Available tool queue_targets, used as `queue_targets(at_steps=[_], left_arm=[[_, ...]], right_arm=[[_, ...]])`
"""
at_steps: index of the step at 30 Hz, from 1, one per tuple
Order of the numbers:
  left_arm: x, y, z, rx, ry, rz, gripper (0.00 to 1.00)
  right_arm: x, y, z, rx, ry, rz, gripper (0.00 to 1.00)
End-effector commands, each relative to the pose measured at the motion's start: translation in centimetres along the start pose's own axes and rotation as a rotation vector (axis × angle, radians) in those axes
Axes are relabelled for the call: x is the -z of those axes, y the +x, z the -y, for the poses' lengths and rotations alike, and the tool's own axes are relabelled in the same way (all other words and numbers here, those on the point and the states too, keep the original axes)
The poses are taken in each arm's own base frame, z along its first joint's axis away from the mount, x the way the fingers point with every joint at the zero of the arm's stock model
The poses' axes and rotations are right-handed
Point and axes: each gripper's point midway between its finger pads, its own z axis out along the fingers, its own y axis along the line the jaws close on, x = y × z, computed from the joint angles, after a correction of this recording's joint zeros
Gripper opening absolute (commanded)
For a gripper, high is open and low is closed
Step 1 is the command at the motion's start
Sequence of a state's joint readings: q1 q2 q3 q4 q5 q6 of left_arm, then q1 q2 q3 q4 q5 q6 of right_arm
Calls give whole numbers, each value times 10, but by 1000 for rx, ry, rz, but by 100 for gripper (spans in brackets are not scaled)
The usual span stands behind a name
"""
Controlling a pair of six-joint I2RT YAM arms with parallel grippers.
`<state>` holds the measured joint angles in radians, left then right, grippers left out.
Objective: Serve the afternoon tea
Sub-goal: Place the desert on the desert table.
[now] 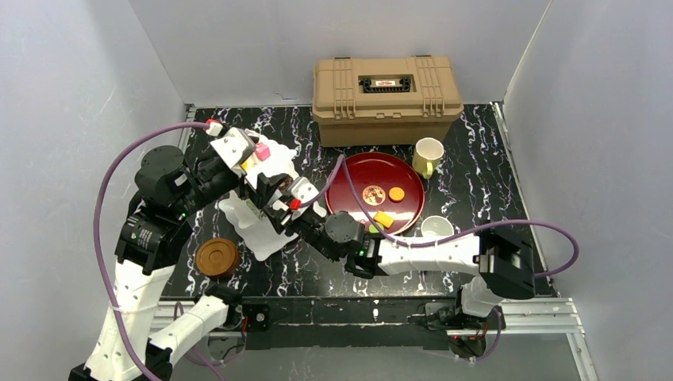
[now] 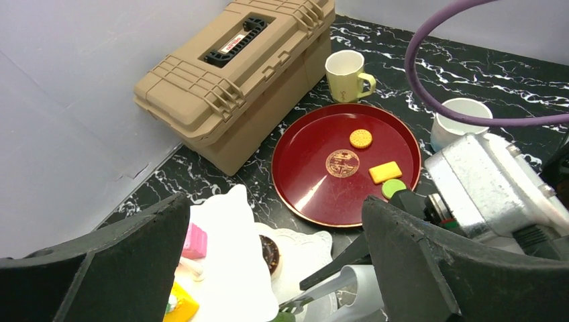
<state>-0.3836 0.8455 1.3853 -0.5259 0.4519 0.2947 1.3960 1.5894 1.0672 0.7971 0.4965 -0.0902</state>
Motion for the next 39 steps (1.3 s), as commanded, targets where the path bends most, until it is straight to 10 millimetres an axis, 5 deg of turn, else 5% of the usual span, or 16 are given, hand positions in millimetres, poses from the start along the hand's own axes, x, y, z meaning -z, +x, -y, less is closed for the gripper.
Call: queue_targets(at_steps=[1, 13, 19, 25, 34, 39], left_arm=[[7, -9, 0, -15, -15, 26, 98], [7, -8, 0, -10, -15, 28, 98], [7, -9, 0, -13, -17, 31, 98], [6, -9, -1, -11, -16, 29, 98], [4, -9, -1, -12, -12, 29, 98], [4, -12, -1, -11, -9, 33, 98]], right_arm=[[-9, -37, 1, -43, 34, 122, 11], [-6, -33, 8, -42, 66, 117, 48], [-5, -35, 10, -38, 71, 117, 58], [-1, -44, 13, -41, 75, 132, 53], [27, -87, 35, -58, 109, 180, 50], [50, -82, 55, -21, 158, 127, 42]])
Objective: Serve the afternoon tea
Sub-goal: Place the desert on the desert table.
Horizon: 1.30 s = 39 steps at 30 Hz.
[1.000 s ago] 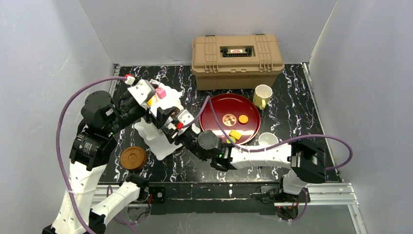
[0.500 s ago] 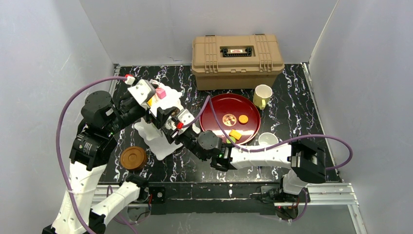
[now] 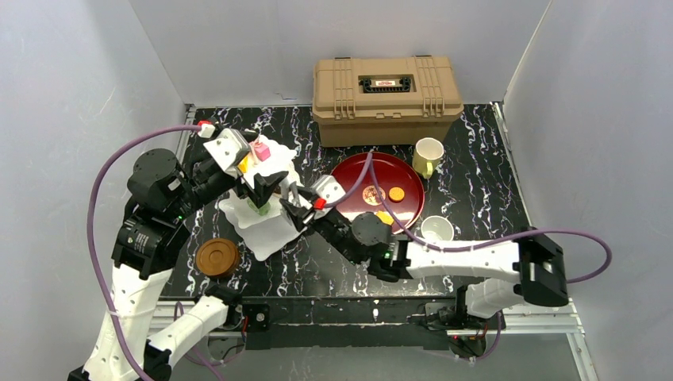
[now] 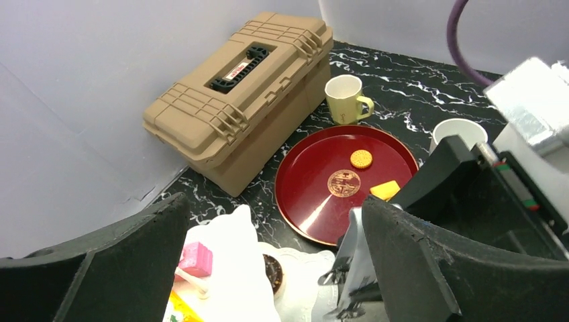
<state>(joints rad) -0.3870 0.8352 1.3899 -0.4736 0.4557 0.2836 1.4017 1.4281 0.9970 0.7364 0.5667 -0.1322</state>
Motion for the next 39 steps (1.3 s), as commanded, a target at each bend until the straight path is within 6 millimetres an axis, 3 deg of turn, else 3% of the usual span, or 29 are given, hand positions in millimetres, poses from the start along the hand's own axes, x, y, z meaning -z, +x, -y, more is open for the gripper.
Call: queue_targets(at_steps=[1, 7, 16, 23, 29, 39], left_arm=[[2, 4, 1, 9, 1, -28, 98], [3, 2, 1, 6, 5, -26, 98], [2, 5, 3, 12, 15, -32, 98], [0, 7, 4, 19, 24, -35, 98], [-1, 8, 4, 18, 25, -38, 98], [0, 7, 4, 10, 23, -38, 98]], right_arm=[[22, -46, 34, -41, 103, 88, 41], [59, -24, 70, 17, 200, -17, 40], [115, 18, 152, 74, 437, -141, 41], [117, 54, 207, 63, 556, -196, 41], [113, 64, 251, 49, 648, -168, 41], [92, 86, 292, 58, 743, -151, 46]])
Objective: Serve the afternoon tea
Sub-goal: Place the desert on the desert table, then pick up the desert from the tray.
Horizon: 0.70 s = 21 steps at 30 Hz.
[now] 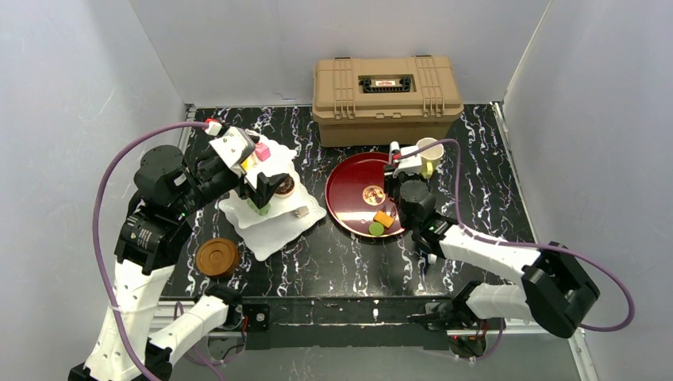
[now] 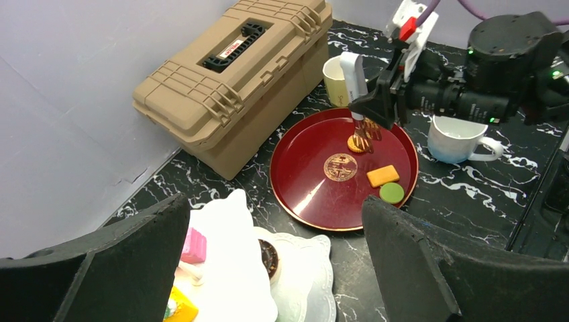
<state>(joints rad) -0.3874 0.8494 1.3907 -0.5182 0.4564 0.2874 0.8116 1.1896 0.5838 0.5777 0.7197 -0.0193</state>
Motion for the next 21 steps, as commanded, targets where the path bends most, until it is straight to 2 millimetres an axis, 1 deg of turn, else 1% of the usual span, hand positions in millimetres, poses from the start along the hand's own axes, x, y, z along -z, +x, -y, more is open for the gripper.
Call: queue_targets(at_steps=[1, 9, 11, 16, 21], left_arm=[[3, -5, 1, -13, 4, 10, 98], [2, -3, 0, -15, 3, 7, 98], [2, -4, 0, -16, 2, 8, 100], [2, -4, 0, -16, 2, 8, 99], [2, -4, 0, -16, 4, 8, 99]], right_arm=[[-19, -33, 2, -101, 23, 117, 47], [-37, -20, 12, -138, 41, 101, 50], [-39, -16, 12, -136, 38, 94, 51], [-41, -8, 16, -132, 50, 81, 55], [-42, -2, 23, -127, 62, 71, 56]])
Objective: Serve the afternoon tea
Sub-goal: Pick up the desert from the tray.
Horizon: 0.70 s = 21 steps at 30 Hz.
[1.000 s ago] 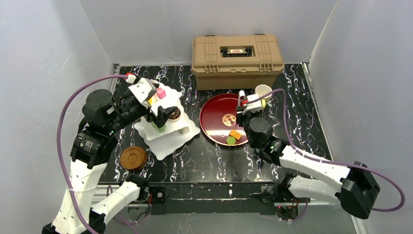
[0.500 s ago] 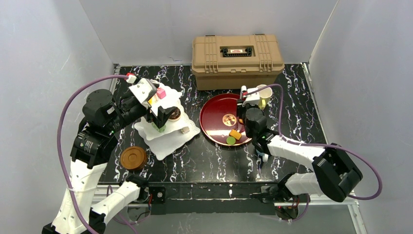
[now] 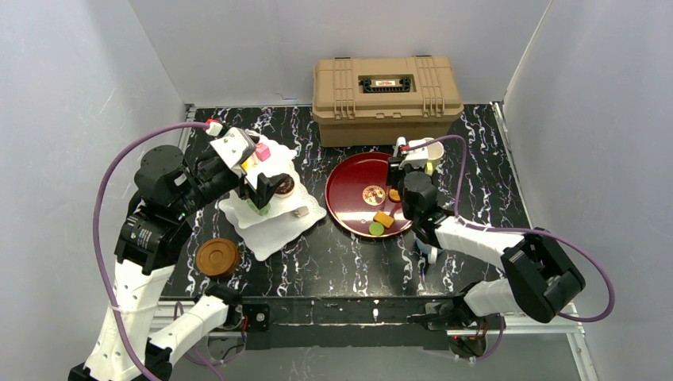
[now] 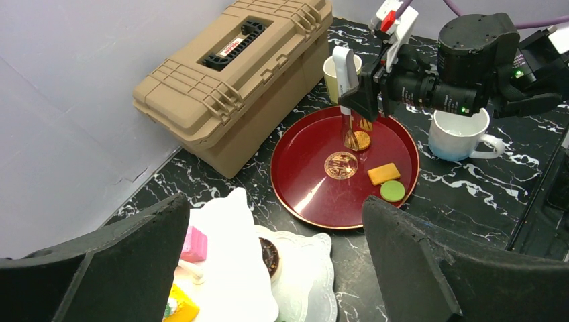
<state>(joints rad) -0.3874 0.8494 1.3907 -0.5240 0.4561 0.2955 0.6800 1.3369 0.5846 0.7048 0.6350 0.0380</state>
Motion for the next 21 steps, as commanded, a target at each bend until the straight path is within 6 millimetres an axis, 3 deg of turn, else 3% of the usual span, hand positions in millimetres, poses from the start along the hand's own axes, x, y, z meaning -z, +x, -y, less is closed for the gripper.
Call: queue_targets(at_steps=[1, 21], left_arm=[[1, -5, 0, -9, 3, 14, 99], [2, -11, -1, -10, 0, 27, 99]], right_arm=[[-6, -28, 4, -73, 14, 92, 56], [-6, 6, 9, -72, 1, 25, 57]])
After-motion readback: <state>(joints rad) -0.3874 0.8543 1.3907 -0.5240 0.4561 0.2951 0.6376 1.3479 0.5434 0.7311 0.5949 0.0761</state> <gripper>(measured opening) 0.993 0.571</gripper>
